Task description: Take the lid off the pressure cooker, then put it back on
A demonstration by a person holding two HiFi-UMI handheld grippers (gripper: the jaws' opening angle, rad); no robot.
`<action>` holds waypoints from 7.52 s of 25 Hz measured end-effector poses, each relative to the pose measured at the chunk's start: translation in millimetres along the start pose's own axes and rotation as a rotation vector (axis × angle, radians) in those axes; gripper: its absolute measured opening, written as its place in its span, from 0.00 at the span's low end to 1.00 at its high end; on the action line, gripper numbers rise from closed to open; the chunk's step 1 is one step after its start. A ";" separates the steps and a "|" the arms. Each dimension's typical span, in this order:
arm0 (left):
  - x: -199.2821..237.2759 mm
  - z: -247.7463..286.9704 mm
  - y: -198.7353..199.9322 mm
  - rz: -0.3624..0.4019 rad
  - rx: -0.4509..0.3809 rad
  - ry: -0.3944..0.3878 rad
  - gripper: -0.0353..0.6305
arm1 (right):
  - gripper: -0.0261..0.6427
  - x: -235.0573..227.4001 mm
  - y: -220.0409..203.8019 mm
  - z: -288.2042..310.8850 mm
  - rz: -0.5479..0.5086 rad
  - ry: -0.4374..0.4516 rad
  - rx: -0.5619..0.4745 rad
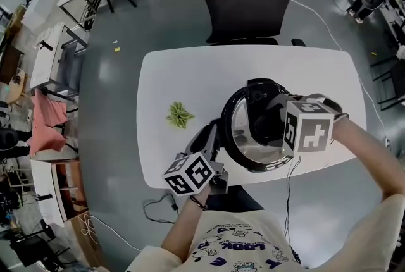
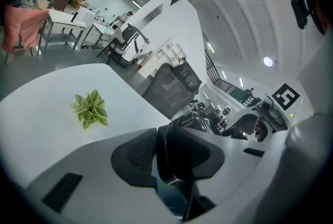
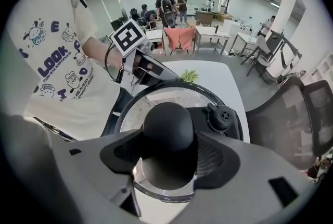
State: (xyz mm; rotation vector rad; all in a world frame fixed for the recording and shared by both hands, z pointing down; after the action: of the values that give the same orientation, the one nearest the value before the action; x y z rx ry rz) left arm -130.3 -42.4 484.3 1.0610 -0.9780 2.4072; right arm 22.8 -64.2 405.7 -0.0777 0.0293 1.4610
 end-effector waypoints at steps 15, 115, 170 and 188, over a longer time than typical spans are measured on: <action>0.5 -1.0 -2.0 -0.024 -0.020 0.000 0.24 | 0.48 -0.8 0.0 -0.5 0.052 -0.019 -0.022; -16.6 -2.6 -0.1 0.046 -0.042 0.219 0.29 | 0.48 -3.1 -14.4 -36.2 0.363 -0.027 -0.214; -46.5 18.0 -21.3 0.023 -0.205 0.541 0.25 | 0.48 3.0 -342.8 3.3 0.831 -0.043 -0.241; -44.7 15.5 -24.2 0.035 -0.232 0.563 0.24 | 0.48 -1.6 -320.5 105.9 0.858 -0.042 -0.219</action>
State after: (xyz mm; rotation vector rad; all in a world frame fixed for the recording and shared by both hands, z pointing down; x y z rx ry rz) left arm -79.5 -37.4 469.6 0.2573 -1.0304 2.3399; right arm 338.2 -92.8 522.6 -0.2326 -0.1501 2.3203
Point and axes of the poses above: the fingertips, and each gripper's own axes: z forward along the fingers, x to its left, y out of its top, the point moved 4 cm from there along -z, backward along the fingers, and after that the axes turned 11 degrees about x, right-handed, at the moved point
